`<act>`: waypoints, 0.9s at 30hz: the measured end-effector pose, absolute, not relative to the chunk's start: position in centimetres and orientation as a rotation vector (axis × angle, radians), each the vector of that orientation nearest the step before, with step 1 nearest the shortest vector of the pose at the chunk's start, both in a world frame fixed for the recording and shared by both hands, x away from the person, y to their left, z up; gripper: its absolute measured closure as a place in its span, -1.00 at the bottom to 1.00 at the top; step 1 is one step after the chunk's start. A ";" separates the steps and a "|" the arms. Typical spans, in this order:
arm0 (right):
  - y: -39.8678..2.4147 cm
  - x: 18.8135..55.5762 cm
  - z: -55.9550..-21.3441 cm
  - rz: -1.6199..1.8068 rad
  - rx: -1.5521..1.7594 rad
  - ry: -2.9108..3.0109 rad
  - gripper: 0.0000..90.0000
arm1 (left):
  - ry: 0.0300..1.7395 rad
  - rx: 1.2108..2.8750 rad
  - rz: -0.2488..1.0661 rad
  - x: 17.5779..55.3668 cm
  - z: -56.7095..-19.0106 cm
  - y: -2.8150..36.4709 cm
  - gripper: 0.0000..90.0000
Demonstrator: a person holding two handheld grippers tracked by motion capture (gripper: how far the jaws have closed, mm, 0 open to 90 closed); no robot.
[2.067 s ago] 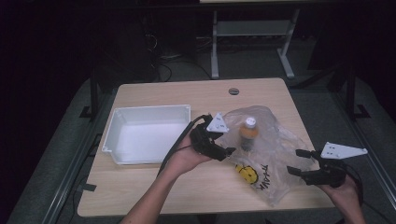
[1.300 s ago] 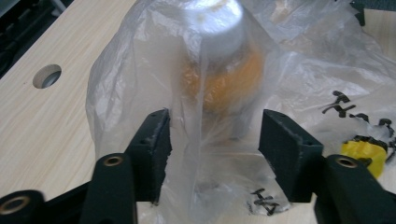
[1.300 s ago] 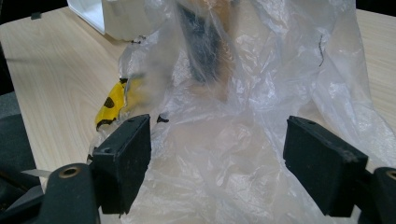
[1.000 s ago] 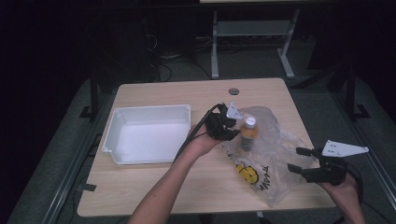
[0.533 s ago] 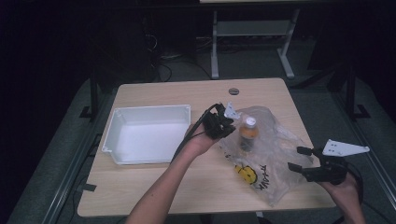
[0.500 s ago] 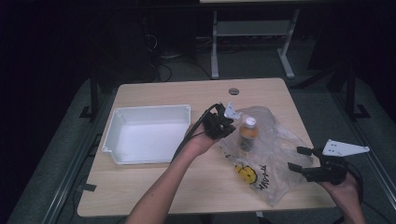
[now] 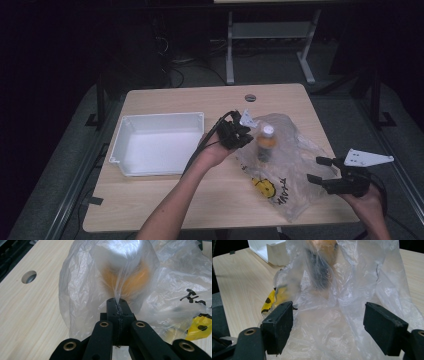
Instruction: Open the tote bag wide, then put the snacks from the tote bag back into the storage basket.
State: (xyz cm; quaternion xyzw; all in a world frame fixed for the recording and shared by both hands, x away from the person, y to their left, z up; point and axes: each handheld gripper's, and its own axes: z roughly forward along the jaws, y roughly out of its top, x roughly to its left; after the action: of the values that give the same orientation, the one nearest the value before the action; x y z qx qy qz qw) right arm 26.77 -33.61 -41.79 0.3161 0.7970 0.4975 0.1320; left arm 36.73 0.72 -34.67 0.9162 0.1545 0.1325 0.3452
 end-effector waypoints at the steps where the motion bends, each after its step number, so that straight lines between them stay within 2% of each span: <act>1: -33.6 26.7 -41.7 1.447 0.915 2.311 -0.48 | 0.402 2.376 0.342 36.6 -34.8 0.7 1.00; 12: -33.5 26.6 -41.4 1.452 0.923 2.302 -0.49 | 0.390 2.385 0.328 36.8 -35.2 1.1 1.00; 27: -32.7 27.5 -40.7 1.399 0.928 2.338 -0.63 | 0.416 2.395 0.332 36.6 -35.7 1.7 1.00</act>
State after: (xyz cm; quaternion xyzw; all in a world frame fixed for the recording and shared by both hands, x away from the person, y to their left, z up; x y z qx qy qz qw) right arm 27.53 -32.72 -40.74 0.3196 0.8053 0.4818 0.1313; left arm 36.60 1.75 -35.75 0.9190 0.1596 0.1273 0.3373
